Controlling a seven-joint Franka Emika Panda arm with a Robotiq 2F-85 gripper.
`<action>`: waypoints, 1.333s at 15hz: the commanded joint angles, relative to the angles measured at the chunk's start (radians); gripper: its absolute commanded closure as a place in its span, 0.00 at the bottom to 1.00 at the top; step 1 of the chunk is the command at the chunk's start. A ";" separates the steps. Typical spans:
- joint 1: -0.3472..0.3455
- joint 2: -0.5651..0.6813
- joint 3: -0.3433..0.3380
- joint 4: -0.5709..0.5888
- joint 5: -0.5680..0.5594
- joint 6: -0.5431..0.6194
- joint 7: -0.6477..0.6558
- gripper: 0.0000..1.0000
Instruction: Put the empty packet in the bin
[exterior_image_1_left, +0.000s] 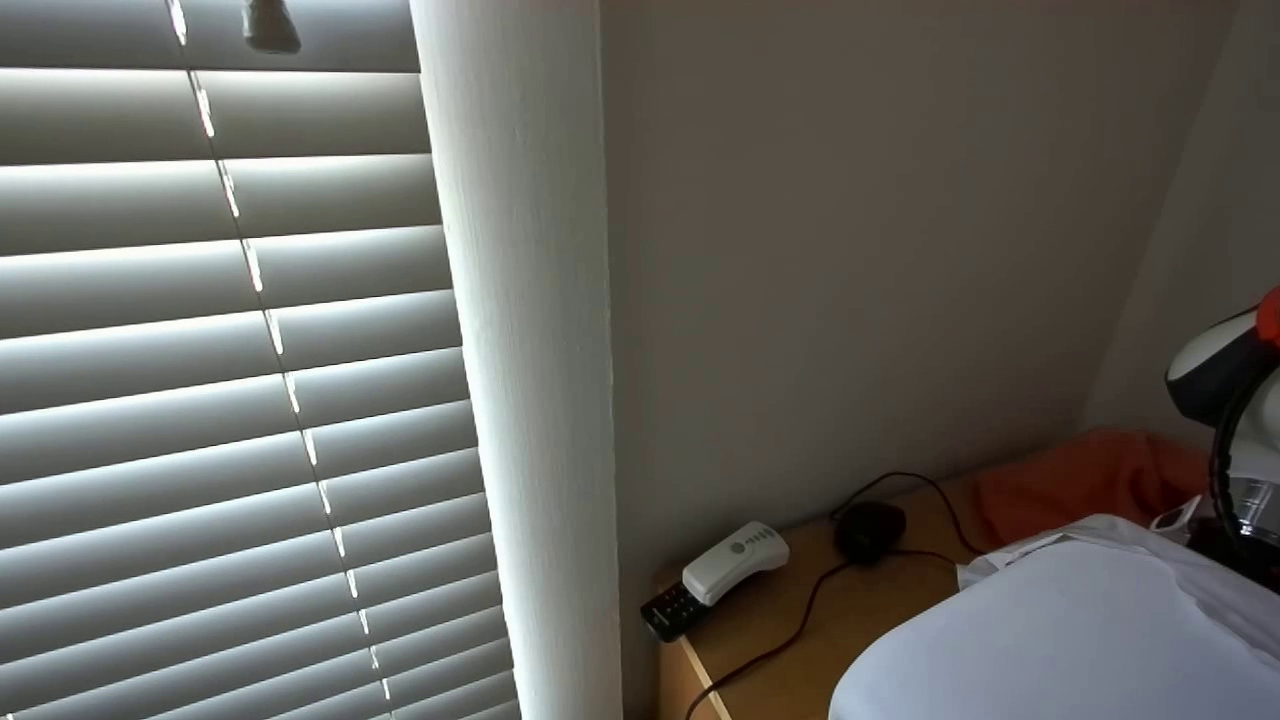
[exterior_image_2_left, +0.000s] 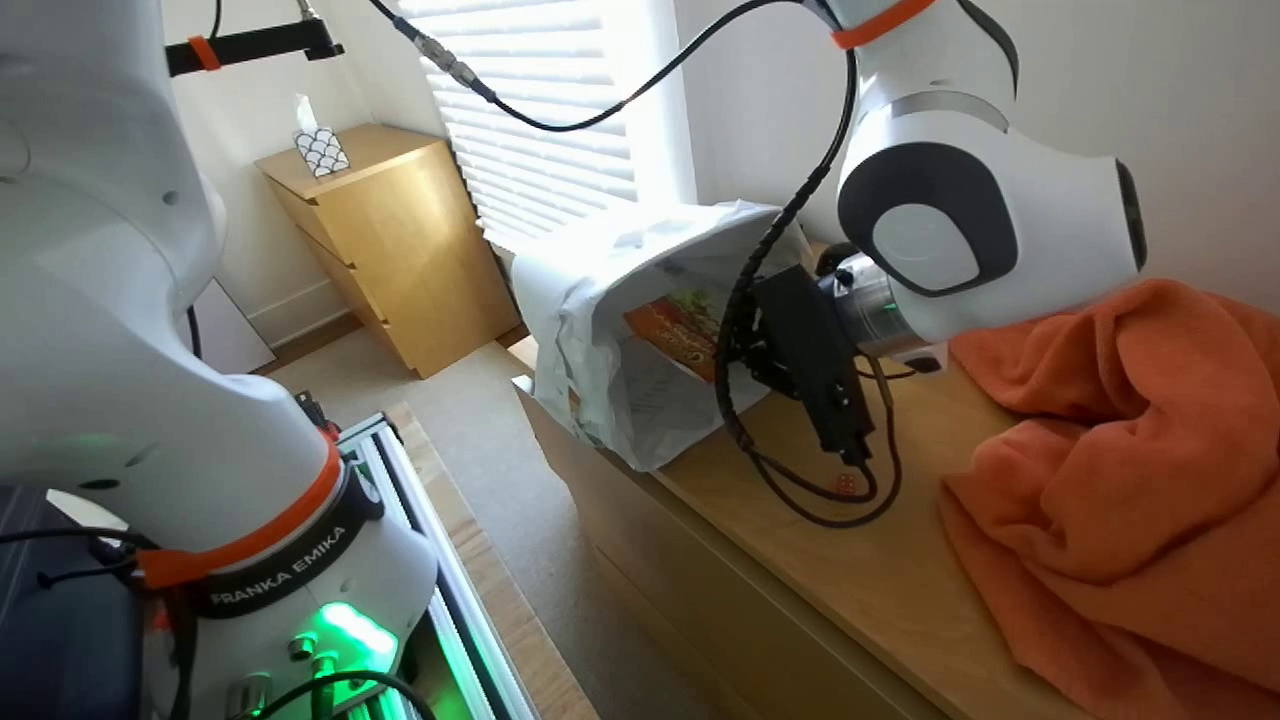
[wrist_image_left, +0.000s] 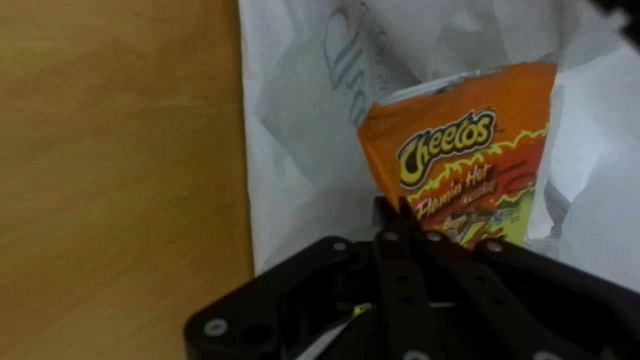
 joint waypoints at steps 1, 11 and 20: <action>-0.001 -0.030 0.002 -0.057 0.083 -0.016 0.026 1.00; 0.017 -0.066 -0.035 -0.067 0.130 -0.022 0.075 0.23; 0.019 -0.166 -0.115 0.011 -0.181 -0.014 0.135 0.00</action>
